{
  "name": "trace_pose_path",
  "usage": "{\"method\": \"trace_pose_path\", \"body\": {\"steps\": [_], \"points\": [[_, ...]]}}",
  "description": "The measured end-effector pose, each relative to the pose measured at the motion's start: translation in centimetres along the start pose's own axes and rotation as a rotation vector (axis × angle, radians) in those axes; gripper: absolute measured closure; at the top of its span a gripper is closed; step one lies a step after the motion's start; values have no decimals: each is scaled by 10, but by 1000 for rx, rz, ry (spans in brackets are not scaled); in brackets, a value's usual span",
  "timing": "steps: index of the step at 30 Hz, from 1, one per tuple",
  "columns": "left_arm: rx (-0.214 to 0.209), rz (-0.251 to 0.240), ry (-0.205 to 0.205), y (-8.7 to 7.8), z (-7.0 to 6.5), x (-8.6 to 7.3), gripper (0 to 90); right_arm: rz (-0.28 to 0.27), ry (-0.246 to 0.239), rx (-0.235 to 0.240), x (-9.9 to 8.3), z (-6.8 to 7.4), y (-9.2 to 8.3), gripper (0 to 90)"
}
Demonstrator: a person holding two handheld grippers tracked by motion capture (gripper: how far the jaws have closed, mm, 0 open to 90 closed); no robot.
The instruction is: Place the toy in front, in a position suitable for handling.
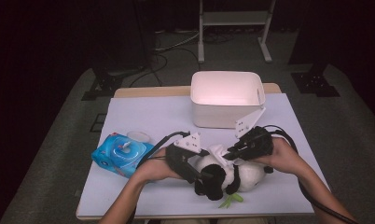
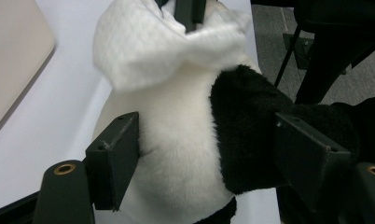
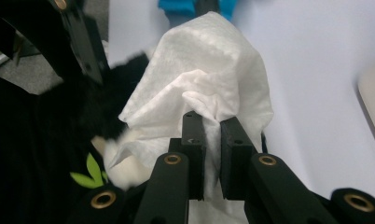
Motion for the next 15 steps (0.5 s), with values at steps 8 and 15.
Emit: {"method": "trace_pose_path", "body": {"steps": [8,15], "points": [[-3,6,-19,-1,4,-1,250,29,47,-45,-30,-6,-15,815],[-5,11,-29,-1,6,-2,250,8,98,-79,-55,-7,-41,815]]}}
Point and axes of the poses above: each handheld gripper's, and its own axes: y roughly forward along the jaws, x roughly out of its top, z roughly to its left, the point moved 8 cm from there along y, roughly forward along the jaws, and after that the axes turned 1 degree about -y, right-handed, at the moved point
